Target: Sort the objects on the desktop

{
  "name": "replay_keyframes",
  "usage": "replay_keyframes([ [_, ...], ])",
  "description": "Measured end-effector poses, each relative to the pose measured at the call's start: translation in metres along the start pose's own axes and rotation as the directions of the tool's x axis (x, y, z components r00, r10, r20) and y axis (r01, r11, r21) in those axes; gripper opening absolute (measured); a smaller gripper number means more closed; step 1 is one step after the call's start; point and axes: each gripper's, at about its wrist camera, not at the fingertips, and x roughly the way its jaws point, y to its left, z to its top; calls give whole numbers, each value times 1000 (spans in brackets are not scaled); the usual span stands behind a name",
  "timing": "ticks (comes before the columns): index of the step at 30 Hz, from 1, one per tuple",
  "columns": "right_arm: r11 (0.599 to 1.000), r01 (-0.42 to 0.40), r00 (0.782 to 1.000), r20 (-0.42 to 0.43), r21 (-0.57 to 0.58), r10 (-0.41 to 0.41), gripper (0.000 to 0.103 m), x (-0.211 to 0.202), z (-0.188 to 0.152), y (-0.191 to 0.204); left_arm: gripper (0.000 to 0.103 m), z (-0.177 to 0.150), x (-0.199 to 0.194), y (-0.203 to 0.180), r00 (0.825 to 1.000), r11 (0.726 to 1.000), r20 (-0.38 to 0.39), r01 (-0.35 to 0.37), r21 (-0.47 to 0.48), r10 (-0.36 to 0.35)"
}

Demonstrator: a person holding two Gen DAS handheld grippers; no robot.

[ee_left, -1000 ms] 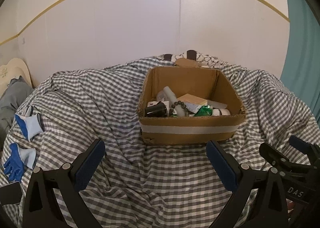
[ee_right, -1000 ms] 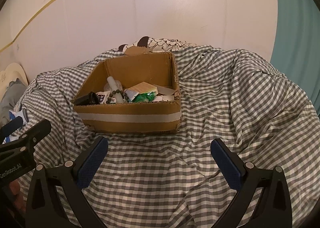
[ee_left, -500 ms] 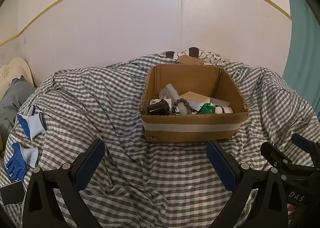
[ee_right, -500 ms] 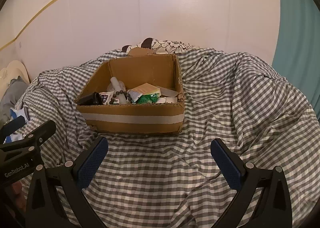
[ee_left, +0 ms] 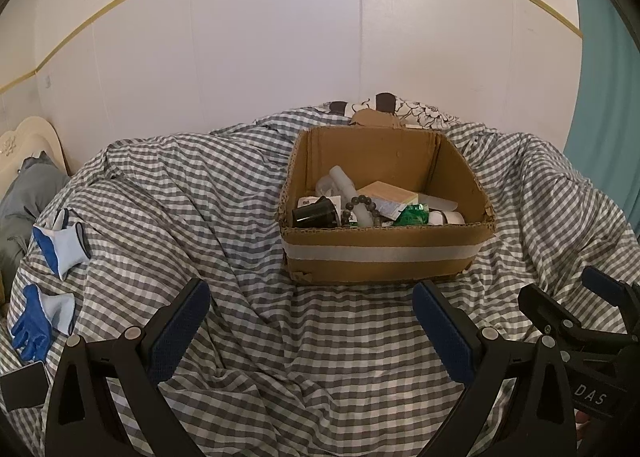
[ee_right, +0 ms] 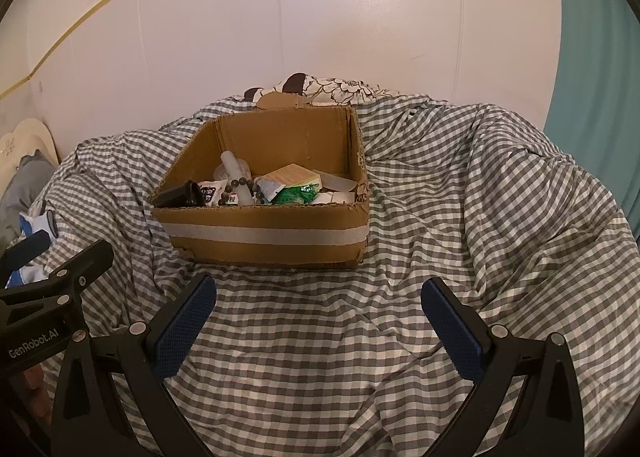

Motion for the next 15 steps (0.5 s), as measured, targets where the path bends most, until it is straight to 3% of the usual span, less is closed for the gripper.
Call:
replay_keyframes([
  [15, 1000, 2, 1000, -3, 2, -2, 103, -1, -3, 1, 103, -3, 0, 1, 1000, 1000, 1, -3, -10, 3],
])
